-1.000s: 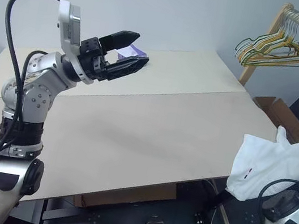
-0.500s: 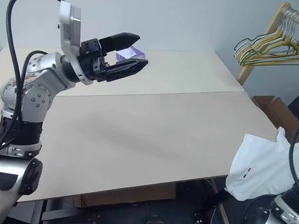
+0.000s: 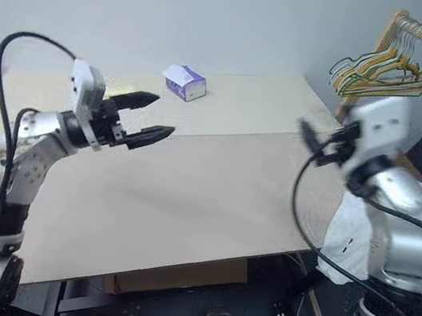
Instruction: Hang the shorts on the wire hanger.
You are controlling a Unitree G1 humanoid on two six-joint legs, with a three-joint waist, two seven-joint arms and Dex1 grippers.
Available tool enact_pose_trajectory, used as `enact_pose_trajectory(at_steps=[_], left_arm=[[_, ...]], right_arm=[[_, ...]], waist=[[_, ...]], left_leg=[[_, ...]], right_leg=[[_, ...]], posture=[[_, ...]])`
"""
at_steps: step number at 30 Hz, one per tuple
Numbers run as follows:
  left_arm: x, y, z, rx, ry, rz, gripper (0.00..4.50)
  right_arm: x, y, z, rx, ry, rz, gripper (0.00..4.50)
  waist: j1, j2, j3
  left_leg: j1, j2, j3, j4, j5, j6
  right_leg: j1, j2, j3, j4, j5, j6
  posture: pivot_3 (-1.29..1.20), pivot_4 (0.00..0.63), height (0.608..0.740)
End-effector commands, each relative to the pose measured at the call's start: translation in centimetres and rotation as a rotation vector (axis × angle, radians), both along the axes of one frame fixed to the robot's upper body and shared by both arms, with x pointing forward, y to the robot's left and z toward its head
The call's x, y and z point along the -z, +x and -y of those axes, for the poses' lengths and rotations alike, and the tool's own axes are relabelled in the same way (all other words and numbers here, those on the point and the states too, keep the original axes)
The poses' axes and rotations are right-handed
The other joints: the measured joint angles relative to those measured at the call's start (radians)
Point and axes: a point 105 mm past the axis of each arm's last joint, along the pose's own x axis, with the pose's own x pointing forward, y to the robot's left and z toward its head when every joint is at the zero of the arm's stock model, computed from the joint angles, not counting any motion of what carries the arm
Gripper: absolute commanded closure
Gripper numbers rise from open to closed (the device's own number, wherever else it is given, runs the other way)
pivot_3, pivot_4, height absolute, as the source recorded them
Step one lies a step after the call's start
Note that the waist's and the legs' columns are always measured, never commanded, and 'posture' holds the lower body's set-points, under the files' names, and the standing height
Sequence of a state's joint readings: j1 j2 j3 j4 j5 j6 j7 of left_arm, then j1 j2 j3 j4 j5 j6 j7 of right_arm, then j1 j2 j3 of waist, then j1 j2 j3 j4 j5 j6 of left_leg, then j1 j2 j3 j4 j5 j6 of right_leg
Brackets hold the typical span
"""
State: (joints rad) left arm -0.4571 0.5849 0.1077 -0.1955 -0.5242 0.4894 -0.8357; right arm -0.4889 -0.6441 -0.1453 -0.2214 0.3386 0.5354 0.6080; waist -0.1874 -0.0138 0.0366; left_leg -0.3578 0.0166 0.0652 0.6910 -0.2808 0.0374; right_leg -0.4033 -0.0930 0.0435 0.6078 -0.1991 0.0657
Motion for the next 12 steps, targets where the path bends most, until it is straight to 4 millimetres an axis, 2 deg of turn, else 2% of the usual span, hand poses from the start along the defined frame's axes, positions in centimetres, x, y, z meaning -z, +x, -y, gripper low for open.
enact_pose_trajectory(at_steps=[1, 5, 10, 12], left_arm=[[-1.2, -1.3, -0.6, -0.027, 0.037, 0.078, 0.0], [0.2, -3.4, -1.9, -0.056, 0.104, 0.044, 0.0], [0.8, -4.2, -2.4, -0.071, 0.141, 0.031, 0.0], [1.0, -4.3, -2.4, -0.058, 0.164, 0.033, 0.0]], right_arm=[[-0.4, -0.4, -2.4, -0.197, -0.038, -0.009, 0.03], [0.2, -0.6, -4.6, -0.374, -0.073, -0.079, 0.03], [0.5, -0.5, -4.9, -0.412, -0.082, -0.098, 0.03], [0.7, -0.6, -4.9, -0.416, -0.088, -0.101, 0.03]], waist=[[0.035, -0.001, 0.001], [0.108, -0.002, 0.001], [0.204, -0.004, 0.001], [0.219, -0.004, 0.001]], left_leg=[[-0.001, 0.0, 0.0, -0.001, 0.0, 0.0], [-0.002, 0.0, 0.0, -0.006, 0.0, 0.0], [-0.008, 0.0, 0.001, -0.007, 0.001, -0.001], [-0.012, -0.001, 0.001, -0.007, 0.002, -0.004]], right_leg=[[-0.001, 0.0, -0.001, 0.0, 0.002, -0.004], [-0.005, 0.0, -0.001, 0.0, 0.002, -0.009], [-0.013, 0.0, -0.004, 0.001, 0.001, -0.011], [-0.018, 0.0, -0.005, 0.002, 0.002, -0.012]], posture=[[0.05, 0.0, 0.74], [0.11, 0.0, 0.74], [0.14, 0.0, 0.74], [0.14, 0.0, 0.74]])
